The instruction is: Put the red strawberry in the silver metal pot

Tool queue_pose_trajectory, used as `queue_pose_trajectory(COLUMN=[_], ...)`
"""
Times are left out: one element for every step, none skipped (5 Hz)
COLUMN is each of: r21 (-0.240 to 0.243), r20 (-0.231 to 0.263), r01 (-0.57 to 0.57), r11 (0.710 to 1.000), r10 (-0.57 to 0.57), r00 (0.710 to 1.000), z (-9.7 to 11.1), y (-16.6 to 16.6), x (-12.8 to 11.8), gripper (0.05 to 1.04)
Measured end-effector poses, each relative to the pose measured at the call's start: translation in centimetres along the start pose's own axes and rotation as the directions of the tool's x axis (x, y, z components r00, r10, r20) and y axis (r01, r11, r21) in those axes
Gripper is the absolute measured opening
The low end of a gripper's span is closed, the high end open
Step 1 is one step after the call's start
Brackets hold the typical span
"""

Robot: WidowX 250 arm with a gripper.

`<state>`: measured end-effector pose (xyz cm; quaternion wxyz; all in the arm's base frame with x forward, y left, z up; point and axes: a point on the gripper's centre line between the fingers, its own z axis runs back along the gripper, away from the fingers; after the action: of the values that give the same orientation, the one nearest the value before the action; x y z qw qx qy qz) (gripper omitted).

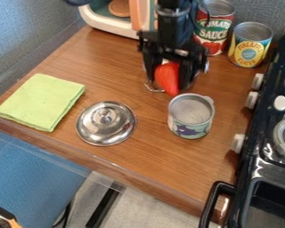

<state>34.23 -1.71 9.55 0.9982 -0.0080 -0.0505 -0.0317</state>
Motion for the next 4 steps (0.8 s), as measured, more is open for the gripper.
queue_pose_trajectory(r21=[0.03,0.058,0.073,0.088], r20=[0.01,0.004,-0.003,-0.029], r01=[-0.017,-0.044,-0.065,-0.067], r11=[0.999,0.997,0.995,0.994], r10=[0.017,0.044,0.066,0.07], r00=[1.0,0.999,0.998,0.997], z=[-1.1,-2.7,-3.8,-4.9], y=[1.8,3.2,4.3,4.6], x=[3.3,5.3,6.5,6.6], gripper=[0.778,0.778,0.778,0.822])
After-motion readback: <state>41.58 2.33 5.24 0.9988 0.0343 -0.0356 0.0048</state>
